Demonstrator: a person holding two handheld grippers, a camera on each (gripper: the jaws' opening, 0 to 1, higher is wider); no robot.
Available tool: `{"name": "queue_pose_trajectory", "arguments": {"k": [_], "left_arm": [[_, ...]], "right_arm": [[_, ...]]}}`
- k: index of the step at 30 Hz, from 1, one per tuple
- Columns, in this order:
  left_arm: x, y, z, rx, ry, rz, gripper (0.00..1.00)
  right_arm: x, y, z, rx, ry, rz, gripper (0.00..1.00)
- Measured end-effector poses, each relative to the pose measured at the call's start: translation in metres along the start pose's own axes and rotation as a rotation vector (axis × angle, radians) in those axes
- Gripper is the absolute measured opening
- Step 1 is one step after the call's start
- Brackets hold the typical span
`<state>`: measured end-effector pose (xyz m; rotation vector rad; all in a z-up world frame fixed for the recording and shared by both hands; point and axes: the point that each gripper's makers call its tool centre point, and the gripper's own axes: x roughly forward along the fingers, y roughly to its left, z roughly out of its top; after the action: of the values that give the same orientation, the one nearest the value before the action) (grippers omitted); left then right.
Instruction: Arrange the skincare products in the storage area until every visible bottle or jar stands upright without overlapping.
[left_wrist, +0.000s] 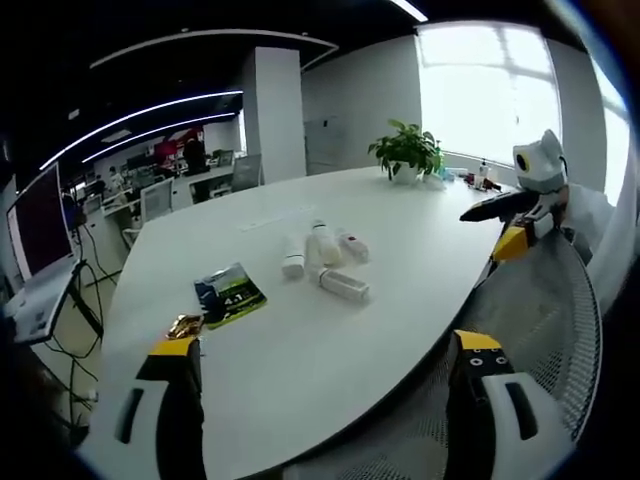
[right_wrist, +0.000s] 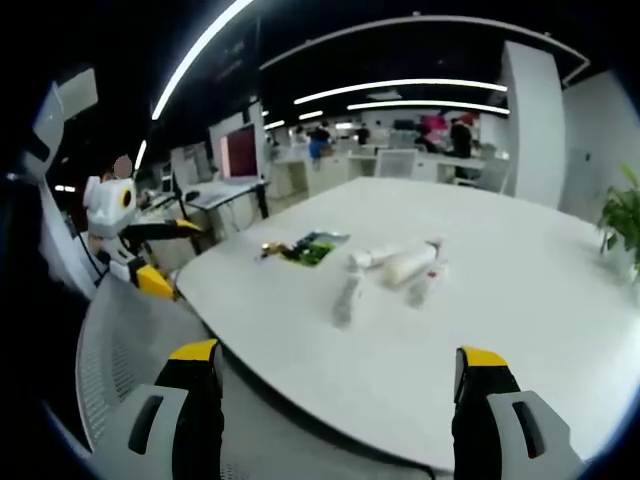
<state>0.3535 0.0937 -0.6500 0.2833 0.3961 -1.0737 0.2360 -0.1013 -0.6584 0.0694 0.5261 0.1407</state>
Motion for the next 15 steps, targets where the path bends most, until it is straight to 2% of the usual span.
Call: {"name": "queue_pose_trajectory", "arguments": {"k": [15], "left_arm": [[-0.0009,0.0012,-0.0003,-0.005,-0.002,0.006,0.99]], "right_arm": [[0.0,0.0003,-0.0003,-0.002,0.003,-0.001,0.99]]}}
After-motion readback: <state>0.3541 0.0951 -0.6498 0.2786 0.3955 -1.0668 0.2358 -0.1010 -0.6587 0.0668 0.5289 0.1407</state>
